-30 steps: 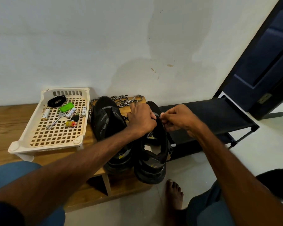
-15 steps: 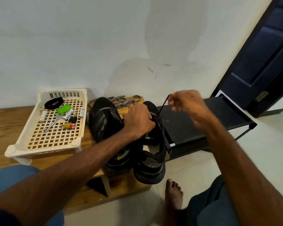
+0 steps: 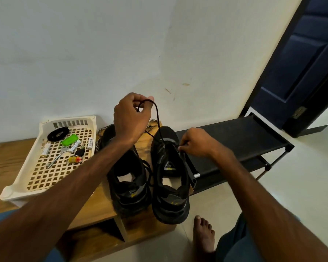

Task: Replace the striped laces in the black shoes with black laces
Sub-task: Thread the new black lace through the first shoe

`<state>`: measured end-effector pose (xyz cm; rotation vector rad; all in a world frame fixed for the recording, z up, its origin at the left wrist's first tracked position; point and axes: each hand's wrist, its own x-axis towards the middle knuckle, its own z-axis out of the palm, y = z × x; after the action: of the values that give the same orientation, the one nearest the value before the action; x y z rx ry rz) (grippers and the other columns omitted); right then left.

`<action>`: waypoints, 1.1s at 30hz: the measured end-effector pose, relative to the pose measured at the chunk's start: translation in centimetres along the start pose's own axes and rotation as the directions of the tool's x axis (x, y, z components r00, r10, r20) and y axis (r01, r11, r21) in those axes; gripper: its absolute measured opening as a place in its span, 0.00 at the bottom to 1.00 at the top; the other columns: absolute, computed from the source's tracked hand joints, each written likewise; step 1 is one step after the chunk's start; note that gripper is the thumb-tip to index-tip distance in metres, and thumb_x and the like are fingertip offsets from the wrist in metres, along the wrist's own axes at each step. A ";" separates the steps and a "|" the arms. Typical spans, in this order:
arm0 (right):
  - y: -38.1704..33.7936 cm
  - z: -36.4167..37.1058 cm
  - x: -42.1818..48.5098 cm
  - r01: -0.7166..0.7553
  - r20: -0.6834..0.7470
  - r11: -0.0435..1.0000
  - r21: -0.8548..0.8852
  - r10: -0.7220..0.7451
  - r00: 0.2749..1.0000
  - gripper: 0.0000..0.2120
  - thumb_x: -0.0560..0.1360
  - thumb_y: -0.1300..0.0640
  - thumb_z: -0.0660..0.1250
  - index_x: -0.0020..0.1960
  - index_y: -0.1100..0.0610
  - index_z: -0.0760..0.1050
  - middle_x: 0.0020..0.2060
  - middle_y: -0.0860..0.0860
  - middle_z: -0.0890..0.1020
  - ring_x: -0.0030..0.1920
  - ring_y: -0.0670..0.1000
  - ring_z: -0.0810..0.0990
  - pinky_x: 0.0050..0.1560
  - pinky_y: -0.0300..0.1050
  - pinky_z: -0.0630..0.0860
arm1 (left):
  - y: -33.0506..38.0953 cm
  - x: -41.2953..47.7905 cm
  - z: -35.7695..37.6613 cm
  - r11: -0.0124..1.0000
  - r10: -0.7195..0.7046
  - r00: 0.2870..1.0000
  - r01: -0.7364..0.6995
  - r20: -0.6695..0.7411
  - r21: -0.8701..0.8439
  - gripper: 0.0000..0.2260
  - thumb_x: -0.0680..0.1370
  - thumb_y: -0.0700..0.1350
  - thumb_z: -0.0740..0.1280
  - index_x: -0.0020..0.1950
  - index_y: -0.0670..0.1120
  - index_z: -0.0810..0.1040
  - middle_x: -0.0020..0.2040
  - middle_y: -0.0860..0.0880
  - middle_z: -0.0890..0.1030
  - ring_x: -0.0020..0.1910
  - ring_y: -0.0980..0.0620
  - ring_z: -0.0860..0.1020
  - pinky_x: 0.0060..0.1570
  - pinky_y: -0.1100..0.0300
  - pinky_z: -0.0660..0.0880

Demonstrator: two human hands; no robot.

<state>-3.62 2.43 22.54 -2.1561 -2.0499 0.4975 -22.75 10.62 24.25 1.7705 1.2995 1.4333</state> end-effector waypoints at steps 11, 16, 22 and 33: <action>0.0 -3.9 -1.0 0.272 -0.236 -0.201 0.941 0.186 0.954 0.10 0.83 0.54 0.65 0.47 0.59 0.79 0.50 0.59 0.87 0.51 0.56 0.87 0.53 0.50 0.83 | -2.3 -0.5 0.4 0.949 -0.213 0.901 0.098 0.379 0.300 0.10 0.80 0.53 0.70 0.51 0.49 0.87 0.46 0.50 0.87 0.45 0.48 0.84 0.52 0.51 0.82; 0.3 -2.2 -1.0 0.080 -0.359 0.831 0.550 0.149 0.921 0.14 0.79 0.52 0.73 0.38 0.59 0.84 0.33 0.53 0.86 0.30 0.47 0.77 0.31 0.37 0.72 | -1.3 -0.1 -0.1 0.951 -0.257 0.845 0.307 0.469 -0.031 0.03 0.77 0.37 0.73 0.47 0.43 0.86 0.41 0.43 0.87 0.37 0.48 0.87 0.37 0.61 0.83; -1.0 -0.8 -0.2 -0.185 0.039 0.967 0.176 0.181 0.983 0.11 0.77 0.53 0.75 0.44 0.61 0.86 0.37 0.53 0.86 0.37 0.48 0.84 0.41 0.43 0.82 | -0.7 -1.1 1.1 0.988 -0.058 0.859 0.121 0.508 -0.092 0.06 0.74 0.38 0.77 0.50 0.46 0.87 0.45 0.52 0.88 0.45 0.55 0.86 0.50 0.62 0.82; 1.0 -4.6 -1.4 0.374 -0.416 0.234 0.897 0.168 0.894 0.10 0.84 0.55 0.65 0.55 0.59 0.82 0.57 0.56 0.86 0.55 0.50 0.83 0.53 0.45 0.78 | -2.0 -3.0 1.2 0.946 -0.057 0.728 -0.178 0.683 0.269 0.24 0.74 0.49 0.77 0.68 0.52 0.75 0.54 0.58 0.78 0.47 0.60 0.79 0.42 0.66 0.74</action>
<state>-1.27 1.61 26.72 -1.1127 -1.0123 0.8641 -22.27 8.93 20.89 2.2646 1.0875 0.4697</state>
